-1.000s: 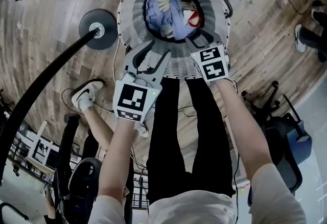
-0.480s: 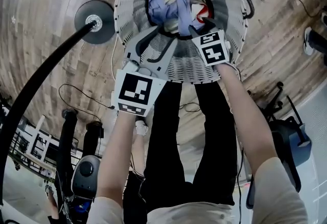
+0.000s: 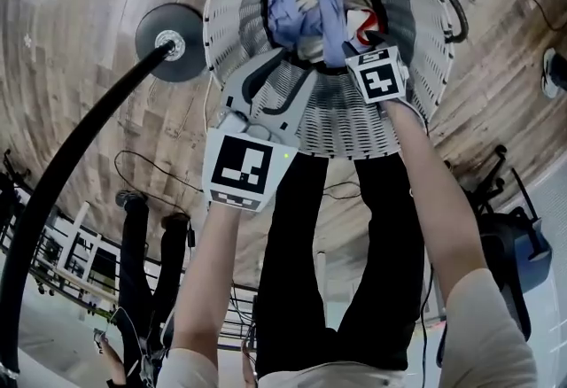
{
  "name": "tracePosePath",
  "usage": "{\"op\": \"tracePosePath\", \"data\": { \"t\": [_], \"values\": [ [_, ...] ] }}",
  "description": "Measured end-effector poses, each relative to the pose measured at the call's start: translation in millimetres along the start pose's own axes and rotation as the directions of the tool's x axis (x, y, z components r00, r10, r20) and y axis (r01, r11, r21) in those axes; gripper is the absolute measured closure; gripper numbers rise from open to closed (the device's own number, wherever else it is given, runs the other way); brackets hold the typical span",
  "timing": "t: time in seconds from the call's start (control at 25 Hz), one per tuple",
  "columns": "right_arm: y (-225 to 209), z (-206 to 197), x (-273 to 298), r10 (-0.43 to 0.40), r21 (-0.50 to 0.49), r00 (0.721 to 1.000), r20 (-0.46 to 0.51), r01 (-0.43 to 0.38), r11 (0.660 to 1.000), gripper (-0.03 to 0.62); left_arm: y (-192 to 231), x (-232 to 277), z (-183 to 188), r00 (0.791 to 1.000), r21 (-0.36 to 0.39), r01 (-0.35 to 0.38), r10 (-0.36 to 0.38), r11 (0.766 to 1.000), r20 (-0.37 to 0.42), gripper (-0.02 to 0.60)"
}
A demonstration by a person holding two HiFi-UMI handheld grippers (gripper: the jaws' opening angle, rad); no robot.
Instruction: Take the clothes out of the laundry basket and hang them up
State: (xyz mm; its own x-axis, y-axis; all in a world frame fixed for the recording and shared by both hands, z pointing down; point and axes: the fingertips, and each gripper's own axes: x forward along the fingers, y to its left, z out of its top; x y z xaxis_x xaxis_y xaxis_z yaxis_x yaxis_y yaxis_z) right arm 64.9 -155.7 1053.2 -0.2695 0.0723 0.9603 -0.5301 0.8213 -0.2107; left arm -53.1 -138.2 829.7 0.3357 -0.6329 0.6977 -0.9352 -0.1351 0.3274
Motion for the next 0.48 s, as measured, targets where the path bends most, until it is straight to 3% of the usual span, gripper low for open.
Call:
{"op": "tracePosePath", "data": {
  "t": [0.48],
  "values": [
    [-9, -22, 29, -0.038, 0.03, 0.998, -0.055, 0.039, 0.999, 0.415, 2, 7, -1, 0.999, 0.0, 0.038, -0.038, 0.999, -0.011, 0.425]
  ]
}}
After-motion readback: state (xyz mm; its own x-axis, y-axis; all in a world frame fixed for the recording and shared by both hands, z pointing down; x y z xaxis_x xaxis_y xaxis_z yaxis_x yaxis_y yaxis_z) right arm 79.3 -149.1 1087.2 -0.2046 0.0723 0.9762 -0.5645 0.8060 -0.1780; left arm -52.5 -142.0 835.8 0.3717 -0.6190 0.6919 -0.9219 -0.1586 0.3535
